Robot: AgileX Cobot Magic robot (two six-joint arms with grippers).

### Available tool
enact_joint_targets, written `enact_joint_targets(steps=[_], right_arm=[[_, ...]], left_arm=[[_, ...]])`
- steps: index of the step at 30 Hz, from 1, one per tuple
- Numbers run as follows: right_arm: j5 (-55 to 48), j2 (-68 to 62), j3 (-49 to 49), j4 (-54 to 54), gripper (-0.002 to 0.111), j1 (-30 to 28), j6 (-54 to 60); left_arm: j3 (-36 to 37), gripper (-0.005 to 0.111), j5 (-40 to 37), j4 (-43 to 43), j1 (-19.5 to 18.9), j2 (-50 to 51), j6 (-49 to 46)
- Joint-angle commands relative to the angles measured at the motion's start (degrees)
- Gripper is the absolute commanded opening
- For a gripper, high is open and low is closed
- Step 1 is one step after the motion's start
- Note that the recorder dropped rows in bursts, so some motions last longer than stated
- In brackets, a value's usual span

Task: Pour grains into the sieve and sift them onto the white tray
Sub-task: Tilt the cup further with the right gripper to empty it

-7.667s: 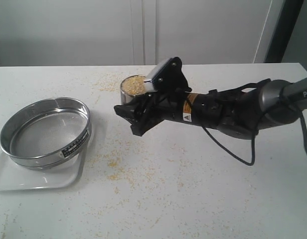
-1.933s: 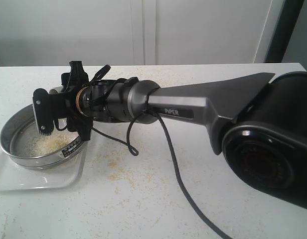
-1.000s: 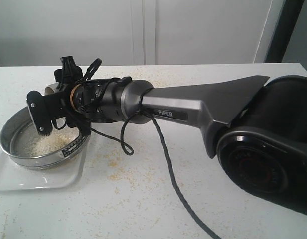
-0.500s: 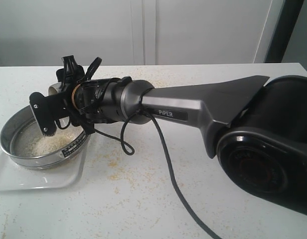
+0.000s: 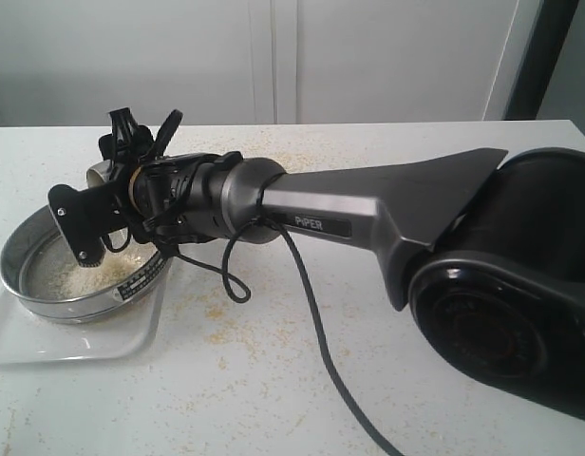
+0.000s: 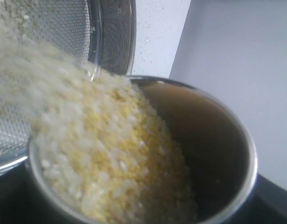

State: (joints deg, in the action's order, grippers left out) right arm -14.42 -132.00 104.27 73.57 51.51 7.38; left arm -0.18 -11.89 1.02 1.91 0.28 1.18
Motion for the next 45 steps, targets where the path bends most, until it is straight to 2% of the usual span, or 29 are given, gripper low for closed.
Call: enact_joint_targets(steps=[1, 10, 18, 45], right_arm=[[-2.44, 0.48, 0.54, 2.41, 0.000, 0.48, -0.89], [-3.86, 0.48, 0.54, 3.74, 0.000, 0.72, -2.73], [-5.17, 0.48, 0.54, 10.30, 0.000, 1.54, -9.22], [-10.75, 0.48, 0.54, 21.53, 0.000, 3.40, -9.11]], left_arm=[[0.18, 0.000, 0.19, 0.39, 0.11, -0.28, 0.07], [0.18, 0.000, 0.19, 0.39, 0.11, -0.28, 0.07], [0.18, 0.000, 0.19, 0.39, 0.11, -0.28, 0.07], [0.18, 0.000, 0.19, 0.39, 0.11, -0.28, 0.07]])
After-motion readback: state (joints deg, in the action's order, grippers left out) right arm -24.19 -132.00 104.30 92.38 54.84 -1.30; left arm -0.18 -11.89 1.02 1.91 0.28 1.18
